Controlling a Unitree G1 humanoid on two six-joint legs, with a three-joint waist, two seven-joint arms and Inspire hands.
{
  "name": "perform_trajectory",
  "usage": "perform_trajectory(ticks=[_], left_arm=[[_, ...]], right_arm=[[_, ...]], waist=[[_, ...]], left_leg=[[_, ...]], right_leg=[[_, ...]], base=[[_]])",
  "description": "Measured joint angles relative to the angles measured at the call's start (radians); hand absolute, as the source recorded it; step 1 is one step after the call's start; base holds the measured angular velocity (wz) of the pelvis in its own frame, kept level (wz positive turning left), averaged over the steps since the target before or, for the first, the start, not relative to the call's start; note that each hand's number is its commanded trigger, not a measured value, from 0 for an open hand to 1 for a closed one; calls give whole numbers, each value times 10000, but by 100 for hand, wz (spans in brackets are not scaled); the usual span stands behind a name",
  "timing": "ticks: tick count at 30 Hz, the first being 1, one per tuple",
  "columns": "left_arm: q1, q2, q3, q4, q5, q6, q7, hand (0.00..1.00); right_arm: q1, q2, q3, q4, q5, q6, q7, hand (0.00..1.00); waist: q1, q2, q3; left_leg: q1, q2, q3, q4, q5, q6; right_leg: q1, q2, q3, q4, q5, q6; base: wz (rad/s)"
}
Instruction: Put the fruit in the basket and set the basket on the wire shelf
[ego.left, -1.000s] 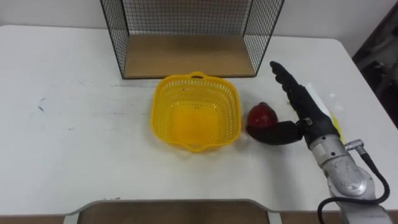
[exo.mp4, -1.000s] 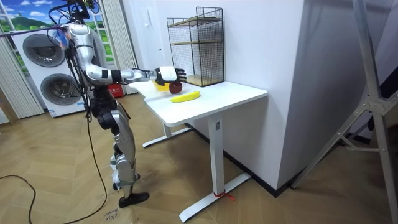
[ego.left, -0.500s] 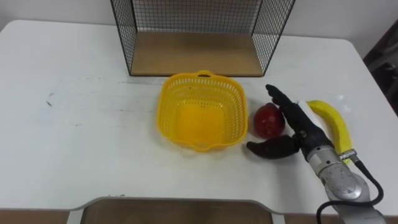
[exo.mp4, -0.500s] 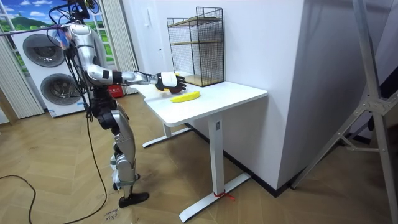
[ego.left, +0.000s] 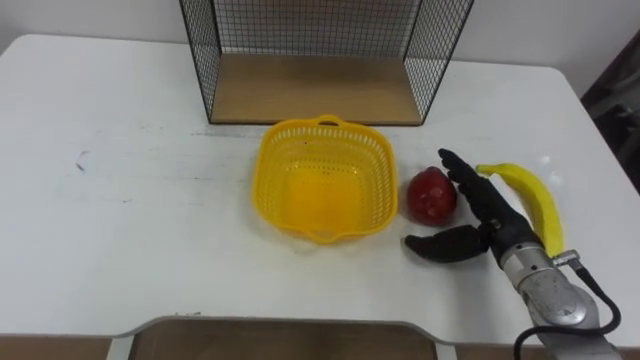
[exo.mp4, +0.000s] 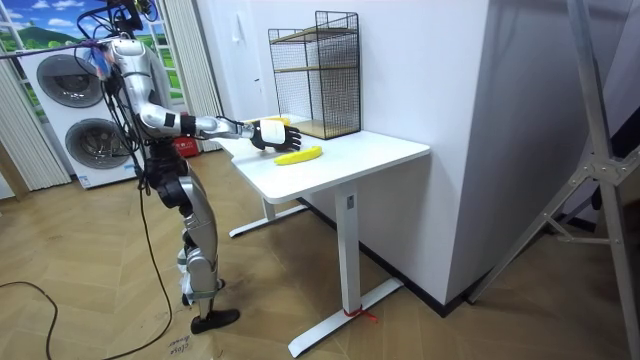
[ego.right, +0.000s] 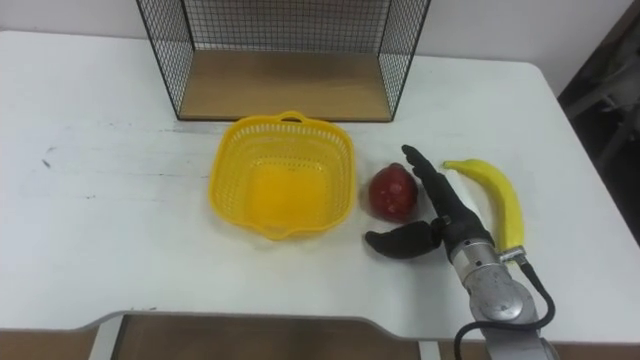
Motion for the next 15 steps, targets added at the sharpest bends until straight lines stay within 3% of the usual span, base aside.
perform_trajectory(ticks=[15], left_arm=[[-20, 0, 13, 0, 25, 4, -27, 0]], right_arm=[[0, 0, 11, 5, -14, 61, 126, 0]], waist=[[39, 22, -8]], left_leg=[[8, 0, -29, 8, 0, 0]], right_leg=[[-14, 1, 10, 21, -1, 0]], base=[[0]])
